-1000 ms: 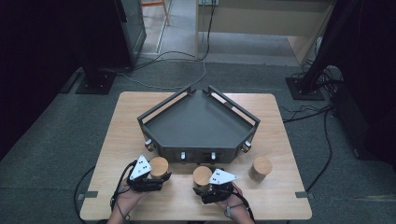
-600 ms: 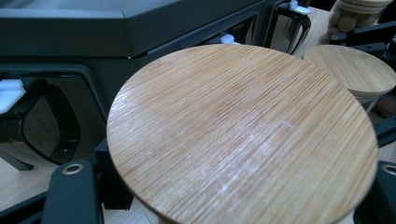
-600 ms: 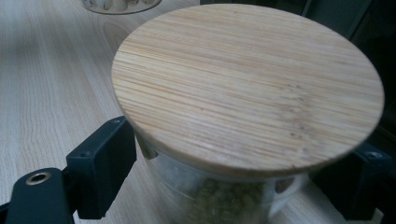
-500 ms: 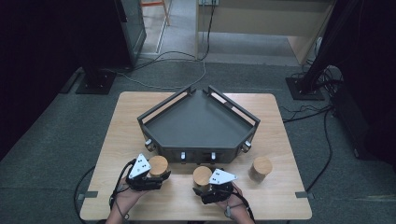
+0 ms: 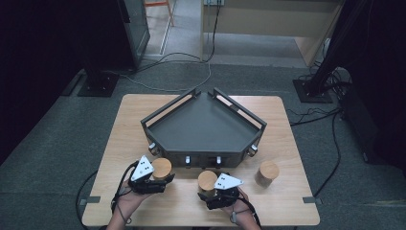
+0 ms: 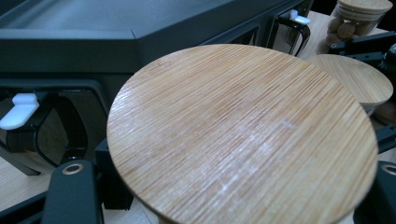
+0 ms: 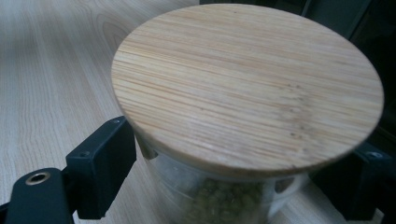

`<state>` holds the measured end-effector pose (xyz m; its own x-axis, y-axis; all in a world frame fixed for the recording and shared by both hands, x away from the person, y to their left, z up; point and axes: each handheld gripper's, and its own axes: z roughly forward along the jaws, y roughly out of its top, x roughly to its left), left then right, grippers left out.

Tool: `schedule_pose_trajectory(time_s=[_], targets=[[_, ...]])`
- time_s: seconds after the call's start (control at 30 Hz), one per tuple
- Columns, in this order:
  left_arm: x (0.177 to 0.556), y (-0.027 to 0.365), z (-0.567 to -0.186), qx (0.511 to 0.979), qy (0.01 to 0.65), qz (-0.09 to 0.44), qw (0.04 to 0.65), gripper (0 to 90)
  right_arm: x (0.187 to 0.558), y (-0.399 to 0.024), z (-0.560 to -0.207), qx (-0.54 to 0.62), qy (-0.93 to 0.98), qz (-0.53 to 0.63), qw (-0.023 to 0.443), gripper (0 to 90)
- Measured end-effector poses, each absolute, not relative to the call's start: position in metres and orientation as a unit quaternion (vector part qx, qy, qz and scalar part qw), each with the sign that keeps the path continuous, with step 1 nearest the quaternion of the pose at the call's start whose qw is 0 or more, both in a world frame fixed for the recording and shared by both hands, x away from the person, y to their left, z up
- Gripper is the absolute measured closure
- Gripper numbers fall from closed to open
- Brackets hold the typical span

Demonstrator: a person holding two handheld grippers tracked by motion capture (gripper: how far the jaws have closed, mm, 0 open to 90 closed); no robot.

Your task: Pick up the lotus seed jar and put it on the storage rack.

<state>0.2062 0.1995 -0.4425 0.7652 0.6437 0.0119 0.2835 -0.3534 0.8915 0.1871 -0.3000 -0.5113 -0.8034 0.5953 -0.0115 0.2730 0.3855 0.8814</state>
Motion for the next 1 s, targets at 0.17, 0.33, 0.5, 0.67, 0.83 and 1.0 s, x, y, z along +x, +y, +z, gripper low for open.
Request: schedule_pose_trajectory(time_s=[0.17, 0.33, 0.5, 0.67, 0.83, 1.0], targets=[[0.208, 0.198, -0.439, 0.804, 0.289, 0.185, 0.486, 25.0, 0.187, -0.300, -0.511, 0.265, 0.816, 0.486, 0.167, 13.3], [0.209, 0.197, -0.435, 0.805, 0.285, 0.185, 0.485, 25.1, 0.187, -0.300, -0.511, 0.265, 0.816, 0.486, 0.166, 13.3], [0.210, 0.196, -0.433, 0.807, 0.285, 0.185, 0.483, 25.1, 0.187, -0.300, -0.511, 0.266, 0.816, 0.486, 0.166, 13.3], [0.210, 0.196, -0.433, 0.805, 0.287, 0.184, 0.486, 25.1, 0.188, -0.300, -0.511, 0.265, 0.817, 0.485, 0.165, 13.3], [0.211, 0.194, -0.431, 0.805, 0.285, 0.183, 0.487, 25.1, 0.188, -0.300, -0.511, 0.265, 0.817, 0.485, 0.164, 13.3], [0.212, 0.195, -0.431, 0.804, 0.285, 0.184, 0.488, 25.1, 0.187, -0.300, -0.511, 0.265, 0.817, 0.485, 0.165, 13.3]])
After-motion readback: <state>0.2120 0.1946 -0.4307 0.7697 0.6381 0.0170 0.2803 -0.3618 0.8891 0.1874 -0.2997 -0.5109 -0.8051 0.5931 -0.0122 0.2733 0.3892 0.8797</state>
